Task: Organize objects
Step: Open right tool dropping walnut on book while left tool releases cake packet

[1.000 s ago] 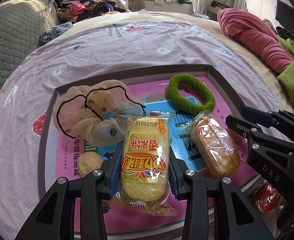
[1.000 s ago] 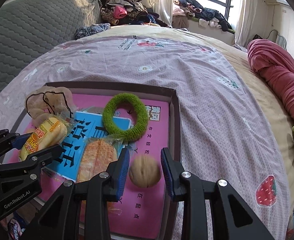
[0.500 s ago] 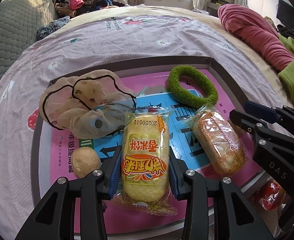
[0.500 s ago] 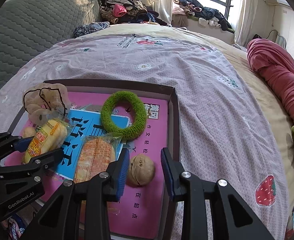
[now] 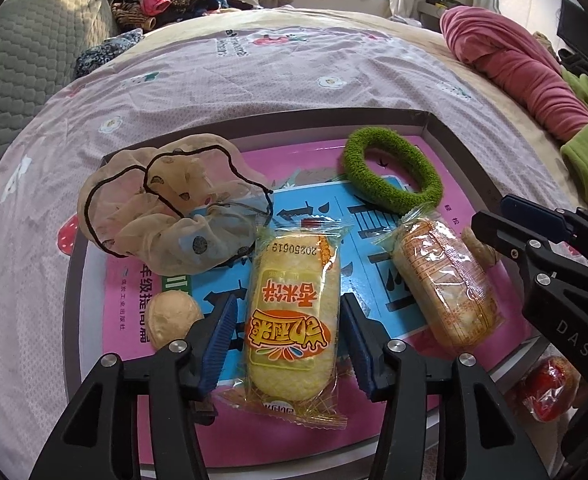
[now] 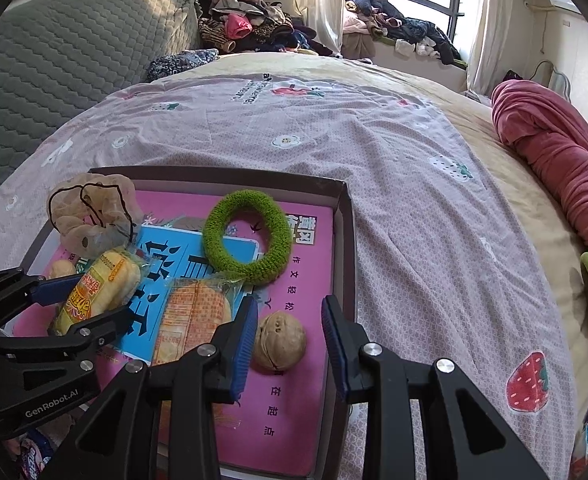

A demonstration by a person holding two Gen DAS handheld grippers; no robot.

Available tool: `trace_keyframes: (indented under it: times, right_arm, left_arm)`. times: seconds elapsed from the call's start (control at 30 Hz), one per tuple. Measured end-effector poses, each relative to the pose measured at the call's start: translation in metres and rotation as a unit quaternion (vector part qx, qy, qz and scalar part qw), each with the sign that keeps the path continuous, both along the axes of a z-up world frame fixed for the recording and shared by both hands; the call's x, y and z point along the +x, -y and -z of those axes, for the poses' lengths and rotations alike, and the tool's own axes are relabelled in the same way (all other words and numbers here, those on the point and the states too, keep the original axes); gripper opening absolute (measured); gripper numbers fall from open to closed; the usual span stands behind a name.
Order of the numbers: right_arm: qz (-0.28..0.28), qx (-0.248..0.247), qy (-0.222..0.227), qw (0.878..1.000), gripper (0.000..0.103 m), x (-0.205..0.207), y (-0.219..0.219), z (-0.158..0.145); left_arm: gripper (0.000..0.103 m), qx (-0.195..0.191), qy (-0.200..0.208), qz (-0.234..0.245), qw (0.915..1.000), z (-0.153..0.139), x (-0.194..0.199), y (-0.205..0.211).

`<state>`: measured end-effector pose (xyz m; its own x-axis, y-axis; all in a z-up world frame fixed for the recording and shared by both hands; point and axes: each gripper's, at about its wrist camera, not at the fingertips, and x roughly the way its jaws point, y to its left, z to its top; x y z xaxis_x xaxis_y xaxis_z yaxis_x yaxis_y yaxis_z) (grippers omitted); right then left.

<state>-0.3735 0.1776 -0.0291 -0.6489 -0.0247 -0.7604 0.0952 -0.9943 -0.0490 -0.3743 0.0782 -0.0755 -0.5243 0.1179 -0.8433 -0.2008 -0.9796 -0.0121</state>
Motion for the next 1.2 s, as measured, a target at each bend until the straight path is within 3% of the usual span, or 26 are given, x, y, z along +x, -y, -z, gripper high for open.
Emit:
trace_keyframes:
  times: [0.3,0.4,0.73,1.0,1.2]
  right_arm:
    - [0.001,0.0,-0.005,1.0,0.033,0.003,0.0,-0.004]
    - [0.004,-0.001,-0.01,1.0,0.033,0.005,0.0,-0.008]
    - [0.002,0.004,-0.041,0.999,0.039,0.019,0.006,-0.03]
    - [0.005,0.002,-0.065,0.998,0.053,0.029,0.007,-0.045]
    - [0.009,0.003,-0.085,0.996,0.073,0.035,0.008,-0.055]
  left_arm:
    - [0.067,-0.001,-0.002,-0.005,1.0,-0.003,0.001,0.002]
    - [0.076,0.004,-0.004,-0.006,1.0,-0.007,0.003,0.003]
    - [0.077,0.011,-0.017,-0.006,0.9998,-0.024,0.012,0.006]
    - [0.078,0.023,-0.035,-0.009,0.9991,-0.039,0.017,0.012]
    - [0.081,0.03,-0.046,-0.012,0.9984,-0.047,0.02,0.016]
